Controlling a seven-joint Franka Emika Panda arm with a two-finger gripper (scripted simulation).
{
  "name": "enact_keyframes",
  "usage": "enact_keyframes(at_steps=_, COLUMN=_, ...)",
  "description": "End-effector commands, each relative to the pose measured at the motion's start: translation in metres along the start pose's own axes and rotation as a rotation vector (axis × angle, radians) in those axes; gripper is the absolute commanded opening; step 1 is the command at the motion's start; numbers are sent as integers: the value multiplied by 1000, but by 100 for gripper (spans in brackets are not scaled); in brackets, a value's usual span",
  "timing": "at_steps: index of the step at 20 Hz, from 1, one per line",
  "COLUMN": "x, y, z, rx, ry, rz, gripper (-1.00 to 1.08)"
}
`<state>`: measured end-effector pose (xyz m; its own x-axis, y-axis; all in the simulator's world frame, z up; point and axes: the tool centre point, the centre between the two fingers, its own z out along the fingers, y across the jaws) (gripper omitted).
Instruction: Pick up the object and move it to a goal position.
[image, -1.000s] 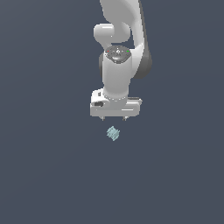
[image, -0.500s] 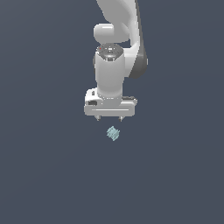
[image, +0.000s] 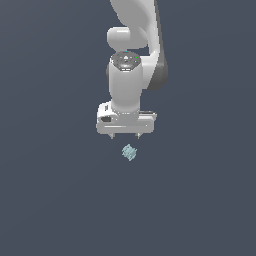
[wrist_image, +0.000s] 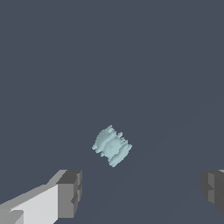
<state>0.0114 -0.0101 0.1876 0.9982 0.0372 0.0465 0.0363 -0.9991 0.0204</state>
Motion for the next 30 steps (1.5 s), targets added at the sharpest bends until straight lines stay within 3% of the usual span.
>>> enact_keyframes(at_steps=1, x=0, y=0, z=3, rx=-1, ry=-2, rz=-28, gripper=100)
enact_keyframes(at_steps=10, x=-2, y=-2, z=20, rx=-2, ry=-12, rz=-209, gripper=100)
enact_keyframes(at_steps=30, x=-10, y=-12, z=72, rx=20, ry=-33, rz=-781, gripper=100)
